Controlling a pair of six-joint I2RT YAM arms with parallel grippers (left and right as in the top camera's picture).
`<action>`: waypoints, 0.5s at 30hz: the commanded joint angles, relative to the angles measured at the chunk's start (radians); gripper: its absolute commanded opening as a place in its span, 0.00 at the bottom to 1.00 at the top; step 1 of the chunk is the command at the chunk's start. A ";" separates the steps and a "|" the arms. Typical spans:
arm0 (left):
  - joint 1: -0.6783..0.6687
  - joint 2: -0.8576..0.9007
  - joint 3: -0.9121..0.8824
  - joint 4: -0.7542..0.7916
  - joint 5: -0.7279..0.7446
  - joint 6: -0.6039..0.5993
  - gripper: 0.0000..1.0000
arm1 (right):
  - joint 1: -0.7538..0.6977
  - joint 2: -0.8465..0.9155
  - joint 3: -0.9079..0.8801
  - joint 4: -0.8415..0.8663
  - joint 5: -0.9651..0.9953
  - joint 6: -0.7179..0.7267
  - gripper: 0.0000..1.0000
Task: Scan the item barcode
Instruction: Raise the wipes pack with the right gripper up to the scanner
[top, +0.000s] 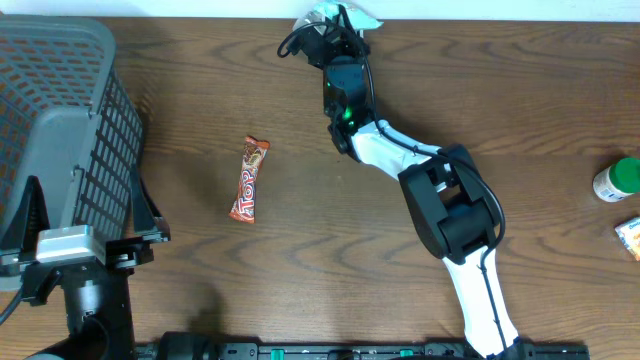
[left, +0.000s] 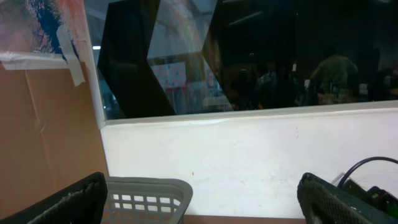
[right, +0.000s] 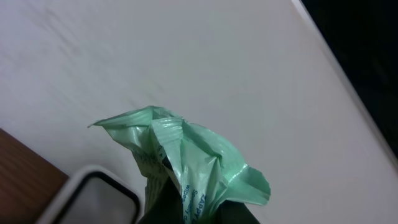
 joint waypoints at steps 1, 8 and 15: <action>0.004 0.003 -0.005 0.000 0.005 -0.005 0.98 | -0.039 0.019 0.043 0.000 -0.090 0.089 0.01; 0.004 0.038 -0.005 0.013 0.005 -0.005 0.98 | -0.042 0.138 0.125 0.001 -0.105 0.089 0.01; 0.004 0.067 -0.005 0.019 0.005 -0.005 0.98 | 0.002 0.194 0.144 -0.021 -0.072 0.093 0.01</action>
